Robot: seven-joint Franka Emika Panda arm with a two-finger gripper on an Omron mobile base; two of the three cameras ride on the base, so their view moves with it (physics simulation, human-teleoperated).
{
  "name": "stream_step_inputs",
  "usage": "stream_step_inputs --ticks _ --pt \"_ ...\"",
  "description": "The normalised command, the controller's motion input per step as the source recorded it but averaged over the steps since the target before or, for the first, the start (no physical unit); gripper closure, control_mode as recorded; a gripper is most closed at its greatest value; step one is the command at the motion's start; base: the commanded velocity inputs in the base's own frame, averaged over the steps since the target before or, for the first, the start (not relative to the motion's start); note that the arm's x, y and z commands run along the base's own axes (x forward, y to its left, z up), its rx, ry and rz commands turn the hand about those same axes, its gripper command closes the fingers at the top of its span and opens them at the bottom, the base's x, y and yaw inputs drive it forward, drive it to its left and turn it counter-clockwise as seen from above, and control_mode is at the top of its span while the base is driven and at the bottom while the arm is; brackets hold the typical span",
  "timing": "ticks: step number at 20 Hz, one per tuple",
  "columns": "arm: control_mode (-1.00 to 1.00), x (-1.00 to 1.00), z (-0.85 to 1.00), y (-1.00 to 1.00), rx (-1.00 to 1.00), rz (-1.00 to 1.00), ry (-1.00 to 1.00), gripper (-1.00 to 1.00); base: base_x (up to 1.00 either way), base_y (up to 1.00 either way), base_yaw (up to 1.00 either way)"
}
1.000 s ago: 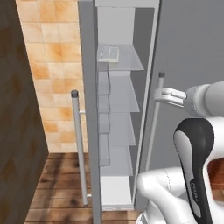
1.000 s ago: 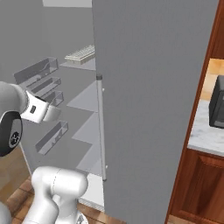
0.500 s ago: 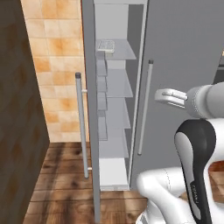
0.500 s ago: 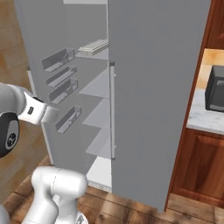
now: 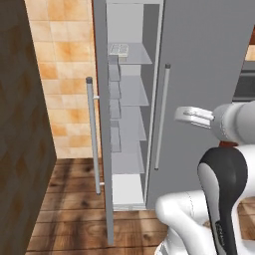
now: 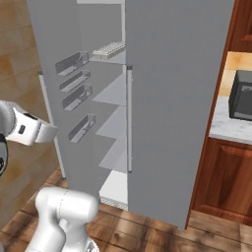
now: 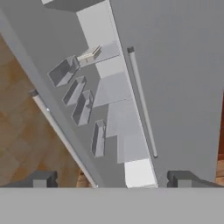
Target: The ice cube tray has been filled with water. Take the tray and place it in the freezer to make ice. Close the freezer door after placing the tray.
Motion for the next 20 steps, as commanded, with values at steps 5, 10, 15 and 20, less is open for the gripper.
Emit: stream_step_inputs --ticks 5,10,15,20 --pt "-1.0 -0.16 0.16 0.44 -0.11 0.0 -0.04 -1.0 0.0 0.0 0.0" --pt "-1.0 0.23 0.36 0.6 -0.17 0.0 0.0 -1.0 0.0 0.0 0.0" --pt "-1.0 0.28 0.42 0.55 -0.21 0.0 0.11 -1.0 0.0 0.0 0.0" --pt "-1.0 0.16 0.07 0.44 -0.23 0.0 0.12 -1.0 0.0 0.0 0.0"
